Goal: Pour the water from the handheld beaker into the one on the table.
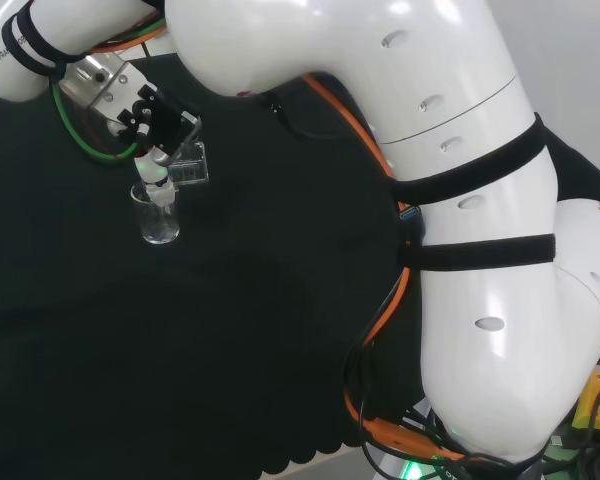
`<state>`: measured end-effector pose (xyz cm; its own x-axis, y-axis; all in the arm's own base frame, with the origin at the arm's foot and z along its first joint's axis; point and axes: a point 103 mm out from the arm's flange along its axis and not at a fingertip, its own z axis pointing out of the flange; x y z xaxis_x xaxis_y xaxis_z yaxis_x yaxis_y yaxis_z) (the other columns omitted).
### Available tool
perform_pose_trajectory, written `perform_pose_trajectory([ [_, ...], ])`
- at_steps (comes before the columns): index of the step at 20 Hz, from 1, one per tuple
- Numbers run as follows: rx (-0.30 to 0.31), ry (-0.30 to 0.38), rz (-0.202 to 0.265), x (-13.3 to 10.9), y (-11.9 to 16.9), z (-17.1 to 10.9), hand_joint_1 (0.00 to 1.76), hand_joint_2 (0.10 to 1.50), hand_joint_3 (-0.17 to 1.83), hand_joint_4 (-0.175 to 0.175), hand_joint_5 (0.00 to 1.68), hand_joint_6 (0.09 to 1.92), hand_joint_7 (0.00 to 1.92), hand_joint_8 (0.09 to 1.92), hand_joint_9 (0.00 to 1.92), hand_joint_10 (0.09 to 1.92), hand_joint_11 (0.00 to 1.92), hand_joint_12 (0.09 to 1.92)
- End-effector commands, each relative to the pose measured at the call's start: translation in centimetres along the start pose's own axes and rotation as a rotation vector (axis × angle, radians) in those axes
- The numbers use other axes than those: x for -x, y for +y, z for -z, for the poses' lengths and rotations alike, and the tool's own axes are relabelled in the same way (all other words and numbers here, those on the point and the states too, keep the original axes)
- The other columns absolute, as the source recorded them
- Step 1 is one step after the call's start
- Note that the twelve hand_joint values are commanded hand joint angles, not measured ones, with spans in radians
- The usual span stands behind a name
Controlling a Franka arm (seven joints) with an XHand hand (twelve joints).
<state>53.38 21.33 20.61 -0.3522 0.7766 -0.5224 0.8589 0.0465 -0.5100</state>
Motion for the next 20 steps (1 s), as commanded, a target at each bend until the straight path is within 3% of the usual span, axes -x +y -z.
perform_pose_trajectory([
  [1, -0.019, -0.024, -0.009, -0.14, 0.04, 0.0, 1.13, 0.63, 0.7, 0.175, 1.3, 0.65, 1.74, 0.09, 1.69, 0.09, 1.41, 0.74],
  [9, -0.021, -0.063, -0.025, -0.35, 0.0, 0.35, 1.13, 0.63, 0.7, 0.175, 1.3, 0.65, 1.74, 0.09, 1.69, 0.09, 1.42, 0.74],
  [20, -0.04, -0.066, -0.022, -0.5, -0.06, 0.41, 1.13, 0.63, 0.7, 0.175, 1.3, 0.66, 1.74, 0.09, 1.69, 0.09, 1.42, 0.74],
])
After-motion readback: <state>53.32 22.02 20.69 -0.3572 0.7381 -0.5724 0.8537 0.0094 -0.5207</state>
